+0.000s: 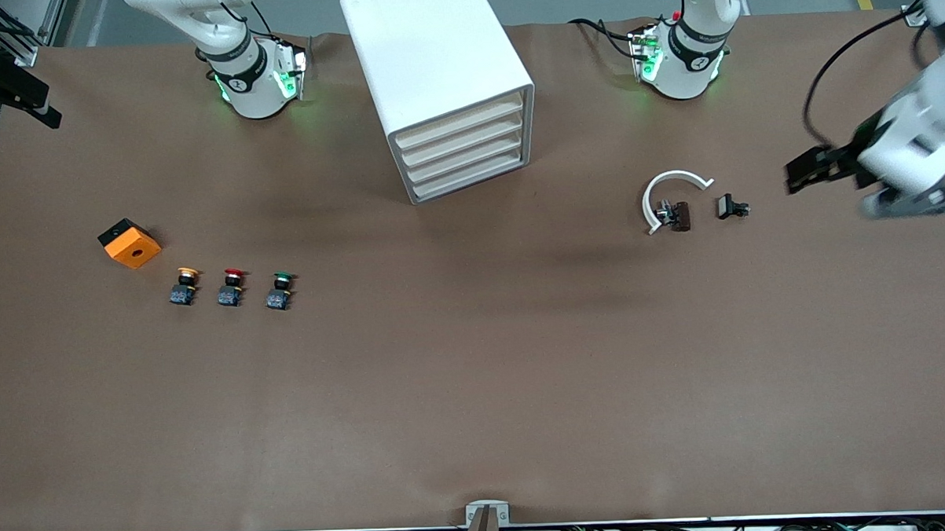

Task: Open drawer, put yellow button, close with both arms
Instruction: 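Reach the left gripper toward the white cabinet's drawer handle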

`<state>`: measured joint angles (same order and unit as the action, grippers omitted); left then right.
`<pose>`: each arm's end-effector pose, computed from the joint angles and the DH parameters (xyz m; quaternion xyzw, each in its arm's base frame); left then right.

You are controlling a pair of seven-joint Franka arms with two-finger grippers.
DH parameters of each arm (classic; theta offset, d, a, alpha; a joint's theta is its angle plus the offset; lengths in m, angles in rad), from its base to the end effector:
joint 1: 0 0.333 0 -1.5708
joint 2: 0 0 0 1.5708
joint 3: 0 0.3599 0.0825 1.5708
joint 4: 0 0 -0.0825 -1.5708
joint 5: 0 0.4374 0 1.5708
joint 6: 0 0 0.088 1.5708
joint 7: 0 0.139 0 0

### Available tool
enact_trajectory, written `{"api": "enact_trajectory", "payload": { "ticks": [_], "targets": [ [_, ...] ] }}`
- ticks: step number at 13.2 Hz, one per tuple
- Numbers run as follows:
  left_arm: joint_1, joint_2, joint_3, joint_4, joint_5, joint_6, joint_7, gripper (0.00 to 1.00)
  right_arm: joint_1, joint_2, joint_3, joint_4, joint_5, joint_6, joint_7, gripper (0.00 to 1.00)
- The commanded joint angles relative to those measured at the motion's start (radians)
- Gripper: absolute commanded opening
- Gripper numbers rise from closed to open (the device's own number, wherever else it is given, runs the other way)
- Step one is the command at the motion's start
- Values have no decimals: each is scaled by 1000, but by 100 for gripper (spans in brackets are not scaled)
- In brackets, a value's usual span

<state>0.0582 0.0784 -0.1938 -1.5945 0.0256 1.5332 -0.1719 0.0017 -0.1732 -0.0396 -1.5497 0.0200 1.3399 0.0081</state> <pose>0.6167 -0.0764 0.5738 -0.9974 -0.0175 0.0674 0.0158 0.5150 -0.0188 0.7250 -0.9995 0.0205 0.0182 0.0135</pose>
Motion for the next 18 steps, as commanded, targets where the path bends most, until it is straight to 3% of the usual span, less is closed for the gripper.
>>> {"api": "enact_trajectory", "payload": {
  "ticks": [1, 10, 12, 18],
  "targets": [
    [-41, 87, -21, 47, -24, 4, -171, 100, -6, 4, 0, 19, 8, -7, -7, 100],
    [-253, 305, -21, 65, -248, 152, -1060, 100, -25, 58, 0, 19, -3, -5, -89, 100],
    [-259, 349, -21, 77, -347, 185, -1332, 100, -29, 160, 0, 23, -5, -8, -100, 100],
    [-339, 471, -21, 133, -360, 192, -1987, 100, -84, 282, -2, 23, -21, 5, -103, 100]
  ]
}}
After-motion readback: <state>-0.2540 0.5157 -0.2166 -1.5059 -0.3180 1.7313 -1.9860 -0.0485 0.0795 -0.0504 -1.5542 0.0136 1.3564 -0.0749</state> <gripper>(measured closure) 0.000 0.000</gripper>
